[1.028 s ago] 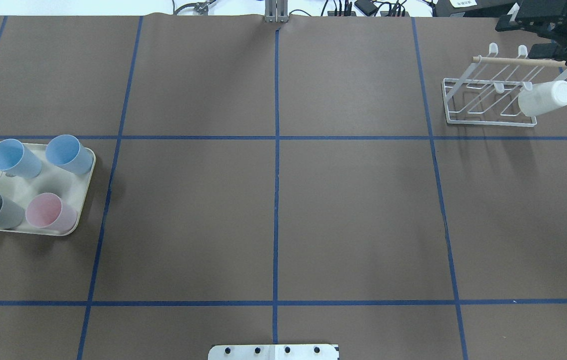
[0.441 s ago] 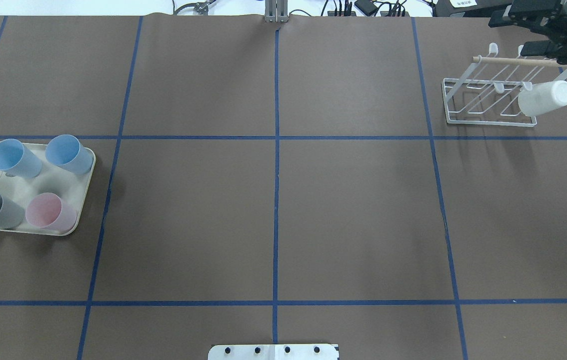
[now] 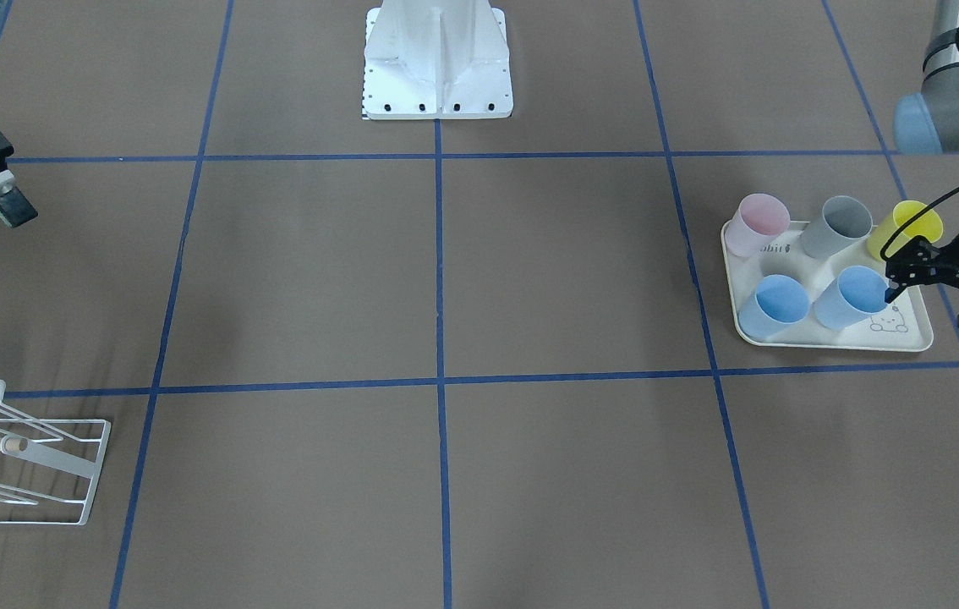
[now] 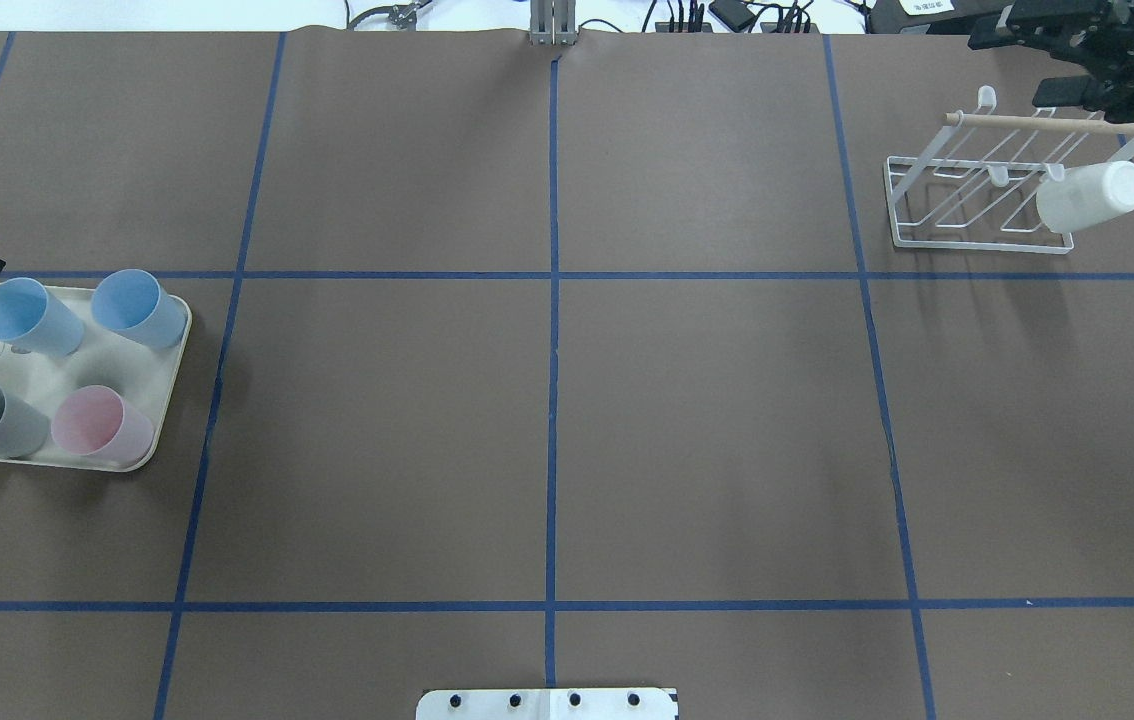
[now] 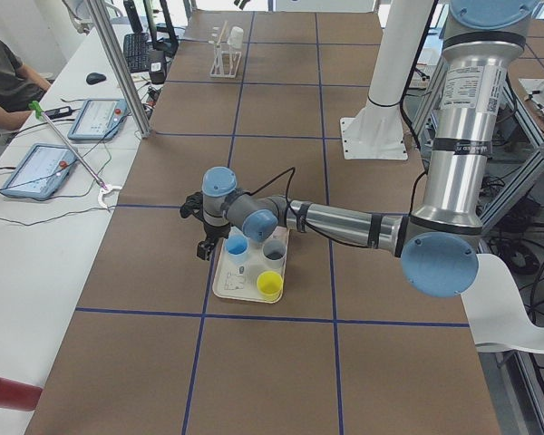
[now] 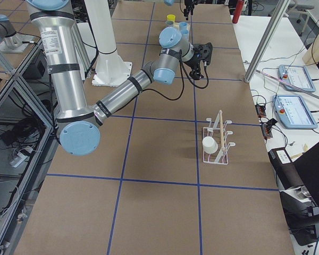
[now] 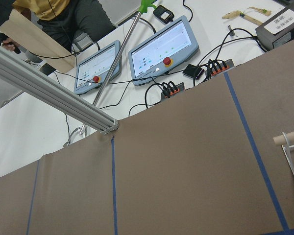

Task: Transfer IKEA cup to right arm and place on rack

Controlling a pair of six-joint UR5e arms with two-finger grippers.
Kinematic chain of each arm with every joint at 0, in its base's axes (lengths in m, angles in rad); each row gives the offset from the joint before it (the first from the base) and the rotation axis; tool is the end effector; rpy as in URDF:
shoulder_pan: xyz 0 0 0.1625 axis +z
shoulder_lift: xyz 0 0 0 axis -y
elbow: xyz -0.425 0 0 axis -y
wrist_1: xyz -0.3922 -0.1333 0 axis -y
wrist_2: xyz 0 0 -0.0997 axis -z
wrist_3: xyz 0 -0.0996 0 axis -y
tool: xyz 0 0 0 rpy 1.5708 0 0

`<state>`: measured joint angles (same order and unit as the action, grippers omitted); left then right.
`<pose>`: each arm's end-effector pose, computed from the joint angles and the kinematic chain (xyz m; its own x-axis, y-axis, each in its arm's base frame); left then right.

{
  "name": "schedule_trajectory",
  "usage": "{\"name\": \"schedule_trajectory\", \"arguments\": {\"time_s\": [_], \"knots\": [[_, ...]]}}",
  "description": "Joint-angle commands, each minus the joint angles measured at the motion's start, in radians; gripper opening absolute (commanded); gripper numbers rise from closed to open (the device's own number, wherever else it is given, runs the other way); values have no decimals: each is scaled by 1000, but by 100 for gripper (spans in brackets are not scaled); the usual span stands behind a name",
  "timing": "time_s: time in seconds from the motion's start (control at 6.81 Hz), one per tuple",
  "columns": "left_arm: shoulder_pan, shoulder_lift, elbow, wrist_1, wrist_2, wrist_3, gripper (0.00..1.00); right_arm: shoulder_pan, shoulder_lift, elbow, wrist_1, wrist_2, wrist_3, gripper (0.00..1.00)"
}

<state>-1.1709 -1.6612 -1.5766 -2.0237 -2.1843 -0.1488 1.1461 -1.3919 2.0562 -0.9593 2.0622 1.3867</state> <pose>0.1466 -0.5420 0.5655 0.6783 0.4721 -0.5630 -0.2341 0.8652 0.4434 -0.1263 -0.4888 0.2691 0.2308 0.1186 0.9657 -0.5850 0.8101 0.0403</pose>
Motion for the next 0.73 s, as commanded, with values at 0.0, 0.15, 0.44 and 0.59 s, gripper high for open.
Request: {"name": "schedule_trajectory", "arguments": {"time_s": [0.0,0.15,0.44,0.59], "knots": [[37,8,16,2,3,-1,100,0,1,-1,1,1,0,100],[39,8,18,2,3,-1,98,0,-1,-1,1,1,-1,100],[42,8,20,2,3,0,61,1,-1,-1,1,1,-1,100],[46,6,18,2,3,2,48,1,-1,-2,1,1,-1,100]]}}
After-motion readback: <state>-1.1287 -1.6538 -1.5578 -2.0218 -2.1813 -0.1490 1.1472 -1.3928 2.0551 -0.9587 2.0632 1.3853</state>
